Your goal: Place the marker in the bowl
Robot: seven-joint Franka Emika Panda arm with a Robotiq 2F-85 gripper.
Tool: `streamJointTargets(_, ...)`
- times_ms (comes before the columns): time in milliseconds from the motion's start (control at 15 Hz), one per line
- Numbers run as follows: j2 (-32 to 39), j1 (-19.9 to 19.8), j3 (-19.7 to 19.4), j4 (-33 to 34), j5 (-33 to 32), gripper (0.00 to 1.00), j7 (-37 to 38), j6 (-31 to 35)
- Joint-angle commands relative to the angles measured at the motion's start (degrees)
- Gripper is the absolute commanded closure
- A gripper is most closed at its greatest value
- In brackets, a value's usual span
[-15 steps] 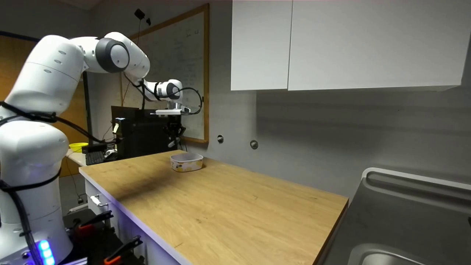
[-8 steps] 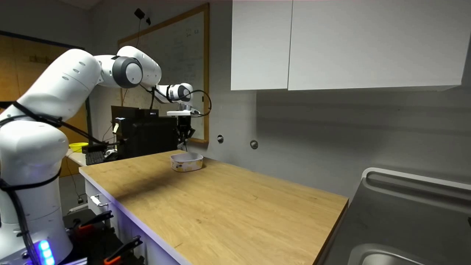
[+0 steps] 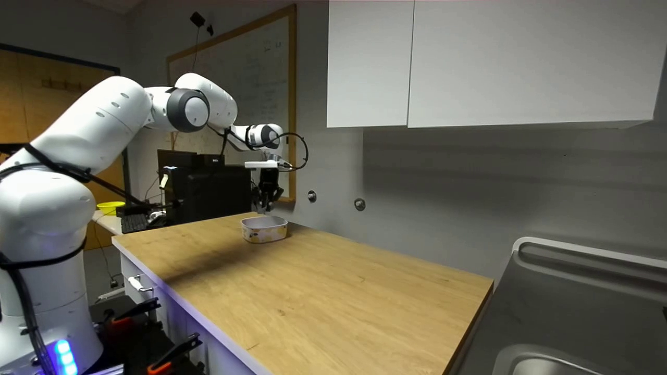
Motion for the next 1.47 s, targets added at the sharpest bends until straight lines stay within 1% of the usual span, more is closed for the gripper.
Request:
streamJointTargets(0,1.17,-0.26,-0.25,1.36,-0.08,0.95,-0.99,-1.63)
streamJointTargets(267,1.03,-0.28,-0.26,0.76,-0.27,0.95,-0.98,-1.87)
streamJointTargets(333,0.99,-0.25,-0.29,0.68,-0.35,0.92,-0.96,-2.02)
streamJointTargets(400,0.93,-0.21,-0.32,0.59,-0.46,0.72,-0.96,-2.29)
streamJointTargets(467,0.88,-0.16,-0.35,0.51,-0.52,0.55,-0.8,-2.49)
streamJointTargets(600,0.8,-0.14,-0.37,0.39,-0.61,0.43,-0.75,-2.7)
streamJointTargets(867,0.47,-0.19,-0.4,-0.24,-0.57,0.12,-0.56,-2.87)
streamJointTargets(1000,-0.09,-0.29,-0.47,-0.82,-0.59,0.01,-0.43,-2.89)
streamJointTargets(1200,-1.82,-1.12,-0.27,-2.1,0.27,0.0,-0.99,-2.2)
streamJointTargets(1400,-5.82,-3.31,0.15,-5.76,1.93,0.0,-3.0,1.15)
